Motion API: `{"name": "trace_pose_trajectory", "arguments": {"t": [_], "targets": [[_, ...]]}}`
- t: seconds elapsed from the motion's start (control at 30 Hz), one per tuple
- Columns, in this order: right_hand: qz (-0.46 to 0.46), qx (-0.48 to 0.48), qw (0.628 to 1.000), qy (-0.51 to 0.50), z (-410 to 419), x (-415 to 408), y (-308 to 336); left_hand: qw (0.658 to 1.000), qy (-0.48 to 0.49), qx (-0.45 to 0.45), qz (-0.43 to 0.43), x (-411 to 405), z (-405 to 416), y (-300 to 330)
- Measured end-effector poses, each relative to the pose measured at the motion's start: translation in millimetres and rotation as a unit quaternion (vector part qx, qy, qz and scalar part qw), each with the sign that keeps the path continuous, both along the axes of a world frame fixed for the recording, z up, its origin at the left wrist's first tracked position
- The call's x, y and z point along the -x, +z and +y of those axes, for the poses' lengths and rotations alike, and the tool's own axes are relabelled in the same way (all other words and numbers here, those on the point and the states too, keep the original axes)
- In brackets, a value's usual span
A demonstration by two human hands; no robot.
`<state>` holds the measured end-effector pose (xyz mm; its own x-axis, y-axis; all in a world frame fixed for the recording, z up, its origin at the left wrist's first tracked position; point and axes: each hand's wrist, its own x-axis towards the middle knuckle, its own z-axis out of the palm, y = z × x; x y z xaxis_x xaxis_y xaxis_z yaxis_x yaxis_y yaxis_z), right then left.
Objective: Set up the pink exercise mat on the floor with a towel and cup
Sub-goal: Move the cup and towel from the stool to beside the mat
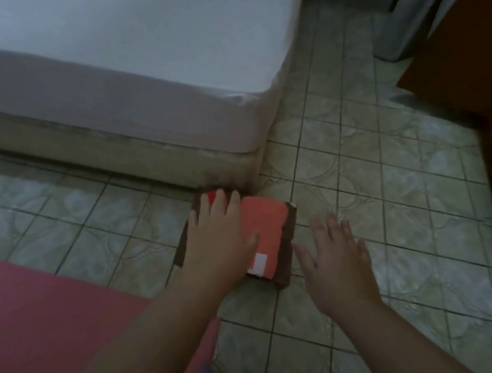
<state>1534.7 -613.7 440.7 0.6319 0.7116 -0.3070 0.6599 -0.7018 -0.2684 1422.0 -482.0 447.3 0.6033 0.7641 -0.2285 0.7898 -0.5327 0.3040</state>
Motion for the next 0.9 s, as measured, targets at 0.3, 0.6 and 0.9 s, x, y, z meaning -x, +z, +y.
{"name": "trace_pose_trajectory", "arguments": {"t": [0.3, 0.6, 0.9], "targets": [[-0.027, -0.057, 0.997, 0.054, 113, -33, -146, 0.995, 0.045, 0.054, 0.068, 36, 14, -204], [-0.063, -0.035, 0.996, 0.047, 159, -46, -317, 0.976, 0.149, 0.068, -0.142, 15, 100, -355], [-0.064, -0.003, 0.998, 0.023, 160, -26, -398, 0.896, 0.168, 0.091, -0.401, -32, 167, -415]]}}
